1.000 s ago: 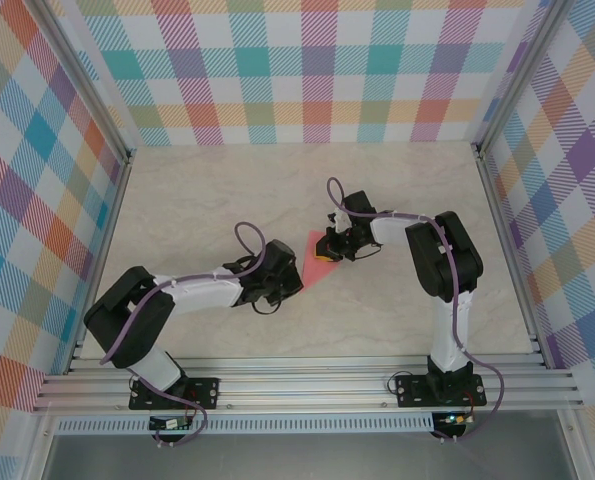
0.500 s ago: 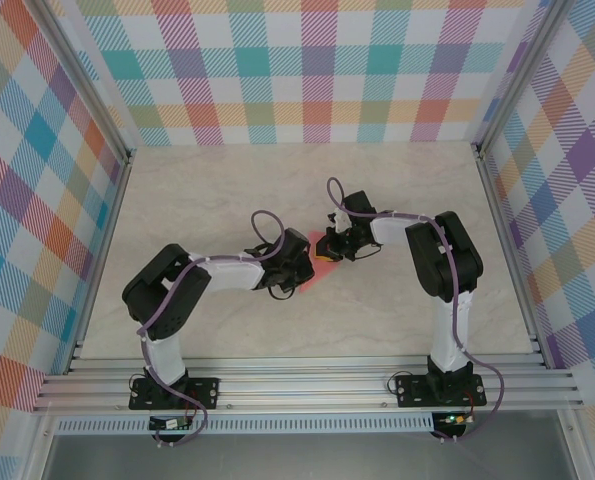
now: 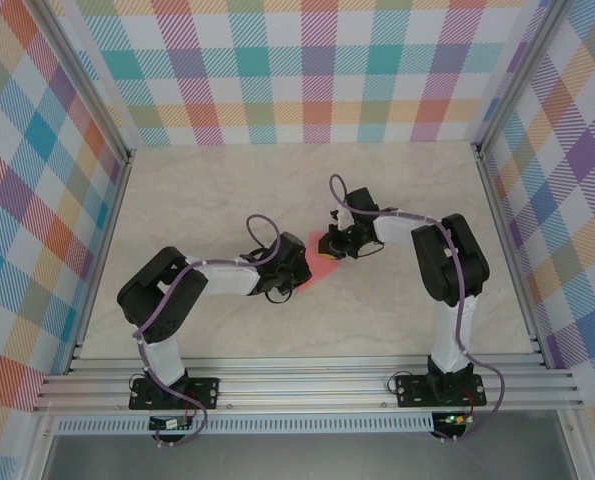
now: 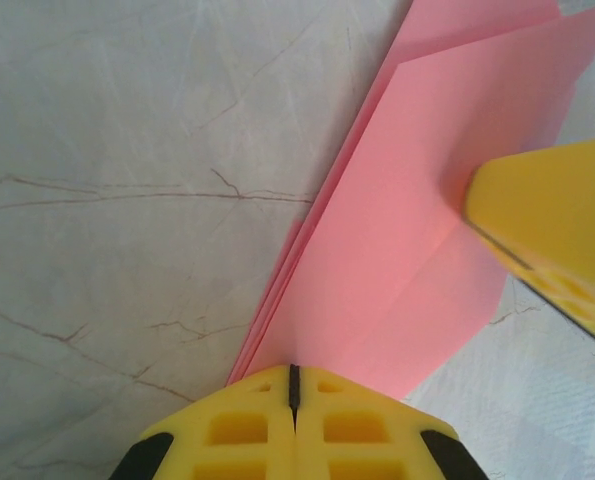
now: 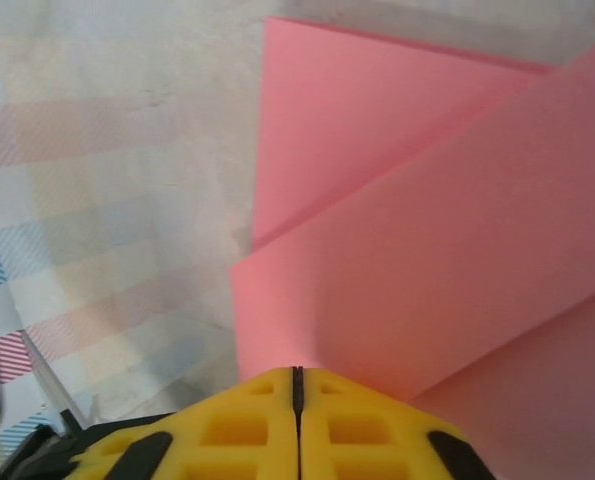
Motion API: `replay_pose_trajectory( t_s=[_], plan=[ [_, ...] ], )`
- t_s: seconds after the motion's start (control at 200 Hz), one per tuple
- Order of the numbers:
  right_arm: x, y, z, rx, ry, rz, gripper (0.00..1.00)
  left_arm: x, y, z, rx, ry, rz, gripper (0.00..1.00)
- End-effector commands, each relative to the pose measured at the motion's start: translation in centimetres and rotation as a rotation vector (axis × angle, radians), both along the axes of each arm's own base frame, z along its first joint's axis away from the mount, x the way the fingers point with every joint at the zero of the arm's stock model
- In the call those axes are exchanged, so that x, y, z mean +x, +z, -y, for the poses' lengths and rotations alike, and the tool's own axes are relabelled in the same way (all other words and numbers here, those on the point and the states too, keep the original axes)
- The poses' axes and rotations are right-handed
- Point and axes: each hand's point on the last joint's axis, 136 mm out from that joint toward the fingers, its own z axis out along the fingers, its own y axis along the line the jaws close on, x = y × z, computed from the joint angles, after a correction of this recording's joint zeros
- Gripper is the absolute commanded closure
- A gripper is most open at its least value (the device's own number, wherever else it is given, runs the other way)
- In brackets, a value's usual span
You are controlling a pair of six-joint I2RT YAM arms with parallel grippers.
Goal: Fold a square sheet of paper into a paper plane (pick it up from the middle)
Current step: Fourth fold the wing at the center of the table.
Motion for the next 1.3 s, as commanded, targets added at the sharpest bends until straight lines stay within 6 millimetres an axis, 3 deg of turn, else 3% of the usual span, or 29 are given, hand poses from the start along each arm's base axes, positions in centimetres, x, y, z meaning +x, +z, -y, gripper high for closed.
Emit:
replay_pose_trajectory(
  t_s=[0.0, 0.275, 0.365, 0.49, 0.65, 1.045, 1.295],
  plan=[
    [-0.9, 1.7, -0.9, 0.076, 0.047, 0.026, 0.99, -2.5, -3.2, -2.4, 0.118, -0.001, -0.102, 1.0],
    [-2.9, -0.6, -2.4, 0.076, 0.075, -0.028, 1.0, -2.4, -3.1, -1.9, 0.116, -0.007, -0.096, 1.0],
    [-3.1, -2.2, -1.9, 0.032, 0.062, -0.049, 1.0, -2.5, -3.2, -2.0, 0.12, -0.009, -0.099, 1.0],
    [-2.1, -4.0, -0.3, -0.051, 0.003, -0.05, 1.0, -2.7, -3.4, -2.3, 0.131, -0.007, -0.104, 1.0],
    [0.4, -4.9, 2.0, -0.09, -0.085, -0.03, 1.0, -3.0, -3.7, -2.7, 0.145, -0.006, -0.114, 1.0],
    [7.4, -4.6, 7.7, -0.068, -0.261, -0.011, 0.99, -3.1, -3.9, -2.2, 0.121, -0.026, -0.115, 1.0],
    [9.1, 0.0, 7.8, -0.049, -0.237, 0.068, 0.98, -3.2, -4.0, -2.1, 0.12, -0.034, -0.12, 1.0]
  ],
)
